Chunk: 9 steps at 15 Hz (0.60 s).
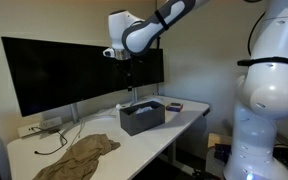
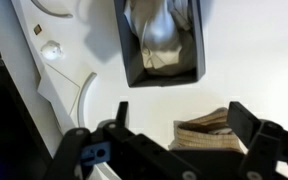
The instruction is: Put the clothing in the grey box.
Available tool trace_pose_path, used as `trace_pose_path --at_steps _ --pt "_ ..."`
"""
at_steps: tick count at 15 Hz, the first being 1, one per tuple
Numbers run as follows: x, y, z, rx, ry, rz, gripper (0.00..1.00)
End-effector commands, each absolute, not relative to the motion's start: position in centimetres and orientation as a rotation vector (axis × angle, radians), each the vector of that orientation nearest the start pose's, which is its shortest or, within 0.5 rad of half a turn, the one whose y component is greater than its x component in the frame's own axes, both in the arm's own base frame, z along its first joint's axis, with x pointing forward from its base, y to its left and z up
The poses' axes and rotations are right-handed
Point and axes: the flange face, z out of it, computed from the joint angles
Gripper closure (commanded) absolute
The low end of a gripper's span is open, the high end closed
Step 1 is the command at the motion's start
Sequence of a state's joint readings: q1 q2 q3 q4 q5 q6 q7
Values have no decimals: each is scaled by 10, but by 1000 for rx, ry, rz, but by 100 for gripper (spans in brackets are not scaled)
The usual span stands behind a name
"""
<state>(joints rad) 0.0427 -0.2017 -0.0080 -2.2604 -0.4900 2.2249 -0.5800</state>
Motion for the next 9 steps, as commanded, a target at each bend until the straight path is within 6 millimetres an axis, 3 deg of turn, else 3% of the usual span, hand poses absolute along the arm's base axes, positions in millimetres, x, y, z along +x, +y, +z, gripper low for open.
trace_pose_path --at_steps 1,4,9 --pt "485 51 473 -3130 -1647 -158 0" --pt "491 95 466 -3060 -1787 -188 0" --pt "525 157 434 -2942 -1959 -229 0"
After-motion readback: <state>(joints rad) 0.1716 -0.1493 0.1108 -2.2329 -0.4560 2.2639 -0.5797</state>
